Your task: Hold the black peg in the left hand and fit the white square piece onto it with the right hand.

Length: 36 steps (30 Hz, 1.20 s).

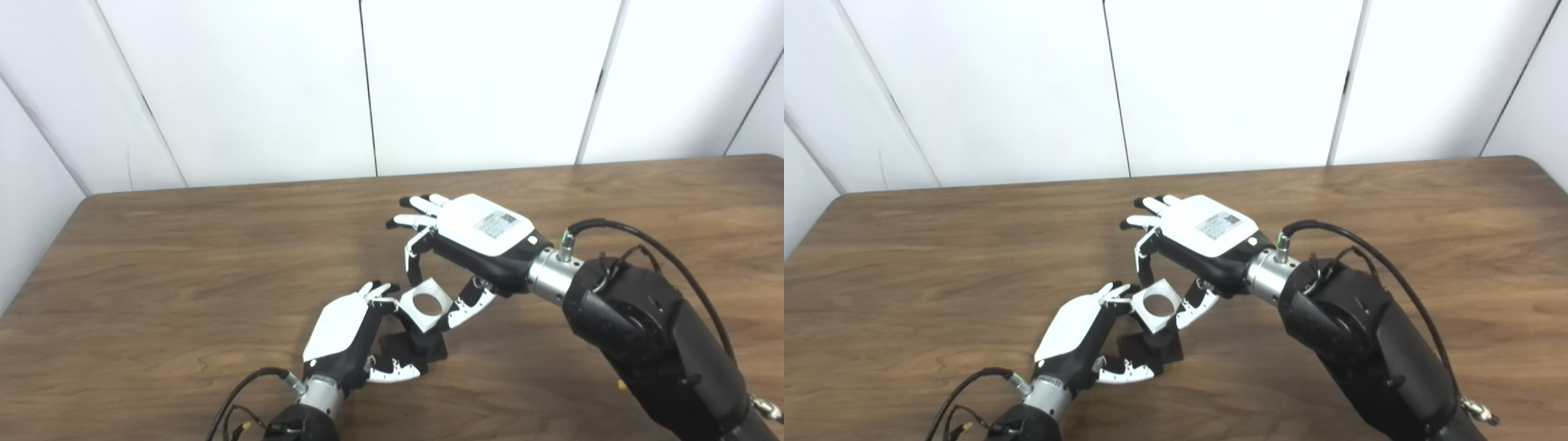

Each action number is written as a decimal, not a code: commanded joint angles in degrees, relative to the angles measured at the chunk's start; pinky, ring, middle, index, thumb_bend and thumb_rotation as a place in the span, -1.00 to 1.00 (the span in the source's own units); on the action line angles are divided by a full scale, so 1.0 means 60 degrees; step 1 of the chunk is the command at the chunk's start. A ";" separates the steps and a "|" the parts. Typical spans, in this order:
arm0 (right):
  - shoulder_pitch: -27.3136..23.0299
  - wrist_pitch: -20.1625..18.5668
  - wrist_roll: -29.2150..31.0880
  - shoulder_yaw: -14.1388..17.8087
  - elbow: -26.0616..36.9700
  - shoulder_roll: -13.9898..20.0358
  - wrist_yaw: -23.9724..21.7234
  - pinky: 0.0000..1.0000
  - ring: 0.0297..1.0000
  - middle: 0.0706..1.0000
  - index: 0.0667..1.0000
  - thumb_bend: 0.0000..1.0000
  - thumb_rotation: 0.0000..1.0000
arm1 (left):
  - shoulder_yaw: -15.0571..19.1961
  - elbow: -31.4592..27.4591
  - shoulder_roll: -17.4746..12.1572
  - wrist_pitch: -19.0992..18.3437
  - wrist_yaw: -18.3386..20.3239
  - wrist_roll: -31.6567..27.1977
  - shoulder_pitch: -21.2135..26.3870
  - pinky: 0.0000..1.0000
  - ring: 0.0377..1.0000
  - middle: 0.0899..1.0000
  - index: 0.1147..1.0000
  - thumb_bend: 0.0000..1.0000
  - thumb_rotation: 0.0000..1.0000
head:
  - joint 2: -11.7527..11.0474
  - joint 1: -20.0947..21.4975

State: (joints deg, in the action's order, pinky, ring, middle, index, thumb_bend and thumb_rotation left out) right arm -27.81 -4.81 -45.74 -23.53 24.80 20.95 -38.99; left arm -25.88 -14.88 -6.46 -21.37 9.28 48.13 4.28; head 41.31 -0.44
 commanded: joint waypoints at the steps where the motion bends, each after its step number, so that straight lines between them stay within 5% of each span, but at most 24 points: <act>1: -0.0159 0.0298 -0.0032 0.0036 -0.0088 -0.0116 0.0327 1.00 1.00 0.82 -0.09 0.04 -0.73 | -0.0183 0.0223 -0.0021 -0.0133 0.0329 0.0252 -0.0075 0.91 0.95 0.80 -0.14 0.01 -0.82 | 0.0024 -0.0029; 36: 0.0259 0.0765 -0.0106 -0.0190 -0.0364 -0.0132 0.0110 1.00 1.00 0.85 -0.09 0.04 -0.73 | -0.0099 0.0228 0.0019 -0.0104 0.0306 0.0191 -0.0085 0.91 0.94 0.80 -0.15 0.01 -0.82 | 0.0107 -0.0029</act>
State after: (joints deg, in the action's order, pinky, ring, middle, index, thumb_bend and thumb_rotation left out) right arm -24.58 -1.41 -46.48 -24.98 21.47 20.11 -38.60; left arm -25.82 -14.94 -6.09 -21.51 9.45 48.45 4.23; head 41.92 -0.61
